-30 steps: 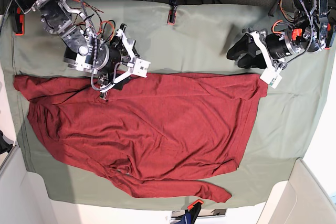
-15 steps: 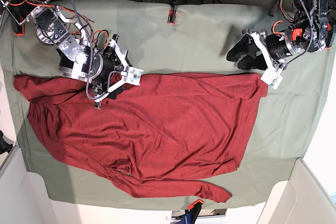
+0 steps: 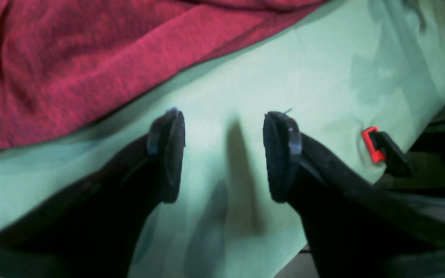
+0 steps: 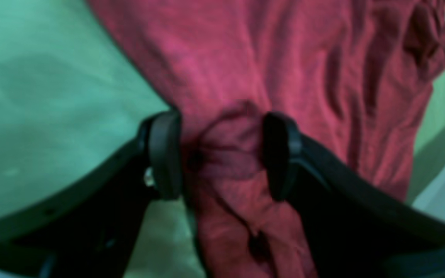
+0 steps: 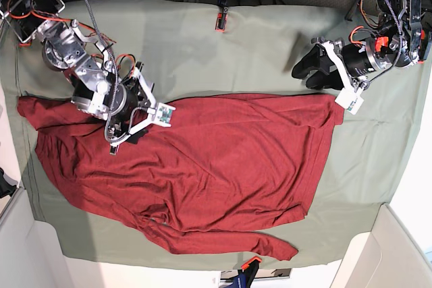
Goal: Fold the T-shirt properly
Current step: 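Release the shirt and sweep the right gripper across it to flatten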
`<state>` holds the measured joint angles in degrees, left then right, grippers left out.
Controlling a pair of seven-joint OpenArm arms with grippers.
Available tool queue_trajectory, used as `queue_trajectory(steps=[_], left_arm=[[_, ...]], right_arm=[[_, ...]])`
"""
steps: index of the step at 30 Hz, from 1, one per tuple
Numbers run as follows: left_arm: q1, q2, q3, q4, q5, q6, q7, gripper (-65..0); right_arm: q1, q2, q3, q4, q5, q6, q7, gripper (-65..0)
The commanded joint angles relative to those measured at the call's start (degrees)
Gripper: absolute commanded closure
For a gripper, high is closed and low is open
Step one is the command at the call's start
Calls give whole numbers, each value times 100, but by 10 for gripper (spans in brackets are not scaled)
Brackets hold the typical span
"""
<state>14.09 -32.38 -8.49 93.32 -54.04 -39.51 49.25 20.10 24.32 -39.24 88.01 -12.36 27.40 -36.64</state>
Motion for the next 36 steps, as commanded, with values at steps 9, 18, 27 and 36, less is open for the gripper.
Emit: queue_trajectory(steps=[9, 18, 27, 36], left_arm=[[-59, -96, -52, 85, -98, -49, -122, -350], [-59, -98, -52, 85, -96, -49, -122, -350], [-59, -98, -52, 85, -96, -49, -122, -350], [-59, -98, -52, 85, -96, -49, -125, -350]], right_arm=[[177, 42, 48, 348, 422, -68, 39, -177], [243, -68, 101, 424, 426, -367, 42, -178], [245, -343, 387, 424, 424, -435, 50, -178], [535, -407, 754, 63, 605, -538, 278, -178]])
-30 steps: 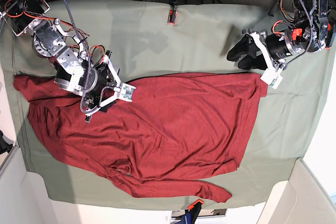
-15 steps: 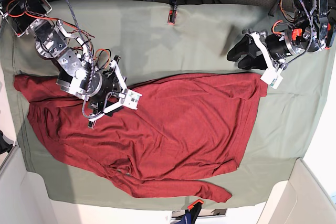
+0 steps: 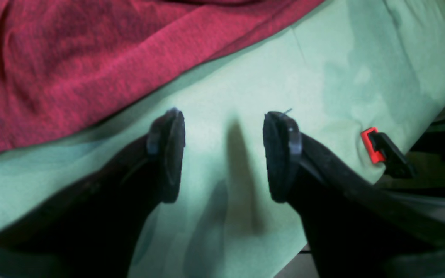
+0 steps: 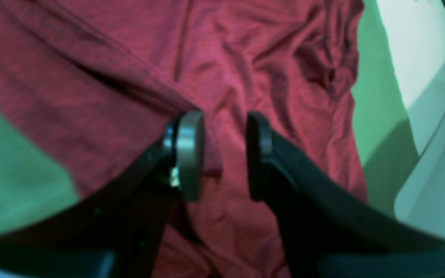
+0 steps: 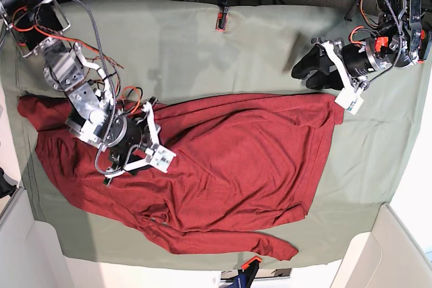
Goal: Fold the T-shirt properly
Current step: 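Release the shirt and sweep the right gripper across it to flatten, then lift both grippers and reposition them over the shirt's corners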
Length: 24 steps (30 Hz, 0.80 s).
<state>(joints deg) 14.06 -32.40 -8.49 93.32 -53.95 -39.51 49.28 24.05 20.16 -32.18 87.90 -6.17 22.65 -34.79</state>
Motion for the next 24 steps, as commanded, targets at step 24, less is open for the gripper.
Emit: queue_trajectory(steps=[24], left_arm=[[-61, -96, -63, 90, -90, -49, -229, -350]], right_arm=[[662, -763, 1453, -686, 391, -1814, -181, -384]])
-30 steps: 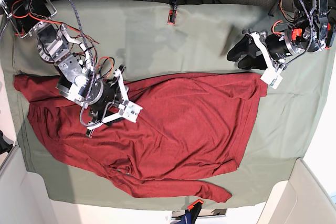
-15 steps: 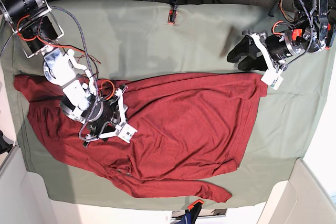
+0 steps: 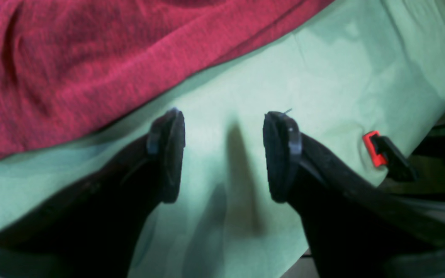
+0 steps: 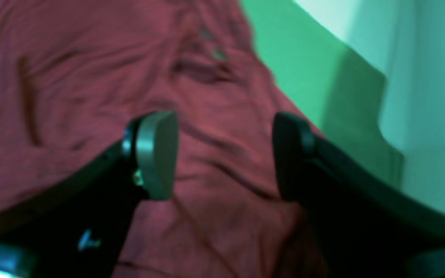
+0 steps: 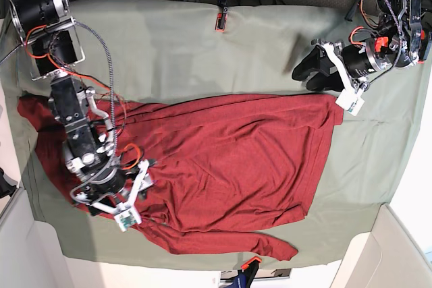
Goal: Fold the T-shirt properly
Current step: 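Lift both grippers and reposition them over the shirt's corners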
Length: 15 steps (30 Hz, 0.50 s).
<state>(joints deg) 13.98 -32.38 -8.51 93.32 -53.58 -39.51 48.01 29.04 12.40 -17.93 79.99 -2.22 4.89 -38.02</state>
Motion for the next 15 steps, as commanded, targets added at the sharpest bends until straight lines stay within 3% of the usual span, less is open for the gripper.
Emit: queue_trajectory(steps=[1, 5, 8, 15], left_arm=[[-52, -101, -83, 96, -162, -49, -103, -350], [-46, -96, -376, 199, -439, -49, 142, -350], [-46, -103, -769, 238, -603, -49, 251, -350], [79, -109, -1392, 238, -855, -49, 284, -350]], right_arm=[[131, 13, 168, 258, 22, -37, -105, -384], [-286, 173, 723, 1019, 186, -24, -570, -384], [-822, 391, 1029, 1357, 417, -20, -595, -384], [-2225, 553, 1635, 2092, 417, 133, -612, -384]])
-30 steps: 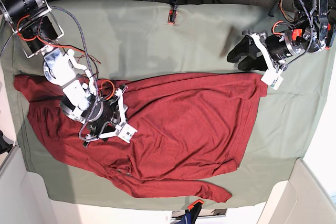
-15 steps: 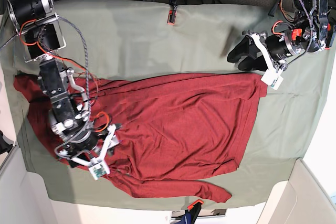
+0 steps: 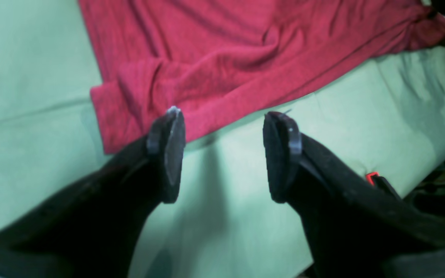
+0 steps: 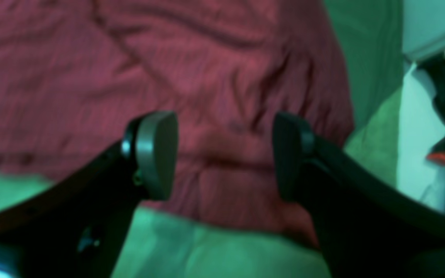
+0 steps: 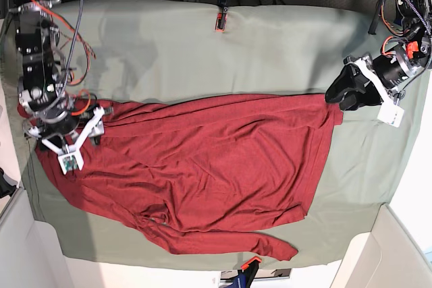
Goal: Fold the T-shirt properly
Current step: 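Lift both grippers and reposition them over the shirt's corners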
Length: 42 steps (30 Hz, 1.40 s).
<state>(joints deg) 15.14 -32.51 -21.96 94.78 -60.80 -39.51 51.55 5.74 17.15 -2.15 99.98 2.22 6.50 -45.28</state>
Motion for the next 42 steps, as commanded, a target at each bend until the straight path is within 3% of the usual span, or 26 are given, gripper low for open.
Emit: queue_trajectory(steps=[1, 10, 21, 24, 35, 42], left_arm=[[4, -96, -48, 92, -136, -49, -72, -350], [498, -96, -70, 92, -118, -49, -74, -350], [518, -68, -431, 92, -245, -49, -72, -350], [522, -63, -431, 90, -243, -49, -72, -350], [520, 179, -433, 90, -234, -49, -114, -350], [520, 282, -433, 83, -109, -49, -118, -350]], right_arm=[[-61, 111, 129, 197, -24, -28, 101, -384], [-1360, 538, 887, 1115, -164, -35, -22, -384], [-2072, 586, 2253, 1182, 544, -31, 57, -384], [-2065, 560, 2540, 1038, 949, -208, 179, -384], [-1537, -267, 2992, 138, 1698, -50, 328, -384], [-883, -907, 3152, -516, 1786, -28, 396, -384]])
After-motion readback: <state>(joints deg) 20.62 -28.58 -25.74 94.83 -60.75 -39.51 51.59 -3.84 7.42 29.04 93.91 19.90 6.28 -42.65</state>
